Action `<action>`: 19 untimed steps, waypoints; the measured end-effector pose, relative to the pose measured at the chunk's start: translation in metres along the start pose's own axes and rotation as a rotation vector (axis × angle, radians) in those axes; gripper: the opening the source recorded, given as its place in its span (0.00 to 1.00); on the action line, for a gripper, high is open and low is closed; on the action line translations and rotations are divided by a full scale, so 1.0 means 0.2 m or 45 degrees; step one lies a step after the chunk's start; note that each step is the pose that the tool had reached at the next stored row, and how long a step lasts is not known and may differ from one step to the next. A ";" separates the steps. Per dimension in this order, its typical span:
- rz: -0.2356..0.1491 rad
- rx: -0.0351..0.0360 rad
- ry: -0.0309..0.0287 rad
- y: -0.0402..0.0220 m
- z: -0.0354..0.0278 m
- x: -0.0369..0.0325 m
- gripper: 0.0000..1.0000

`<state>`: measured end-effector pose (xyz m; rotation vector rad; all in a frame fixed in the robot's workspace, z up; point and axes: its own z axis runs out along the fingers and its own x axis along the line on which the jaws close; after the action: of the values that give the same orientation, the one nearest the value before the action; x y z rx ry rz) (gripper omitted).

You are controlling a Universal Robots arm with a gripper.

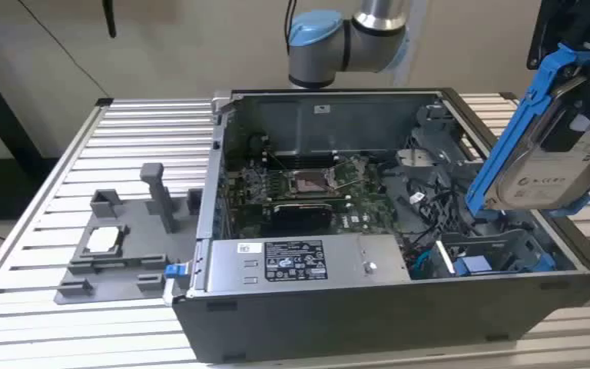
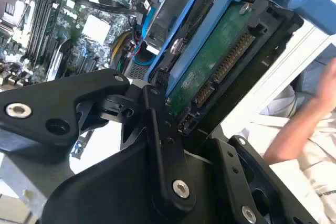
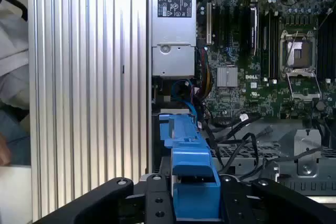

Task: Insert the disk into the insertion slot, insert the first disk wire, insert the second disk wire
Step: 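Insert the disk into the insertion slot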

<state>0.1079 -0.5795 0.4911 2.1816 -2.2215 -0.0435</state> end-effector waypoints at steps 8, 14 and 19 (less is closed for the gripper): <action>0.000 0.0000 0.0002 0.000 -0.001 0.000 0.33; 0.000 0.0001 0.0002 0.000 0.008 0.000 0.33; -0.002 0.0064 0.0001 -0.002 0.043 0.000 0.33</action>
<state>0.1079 -0.5794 0.4825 2.1855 -2.2226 -0.0379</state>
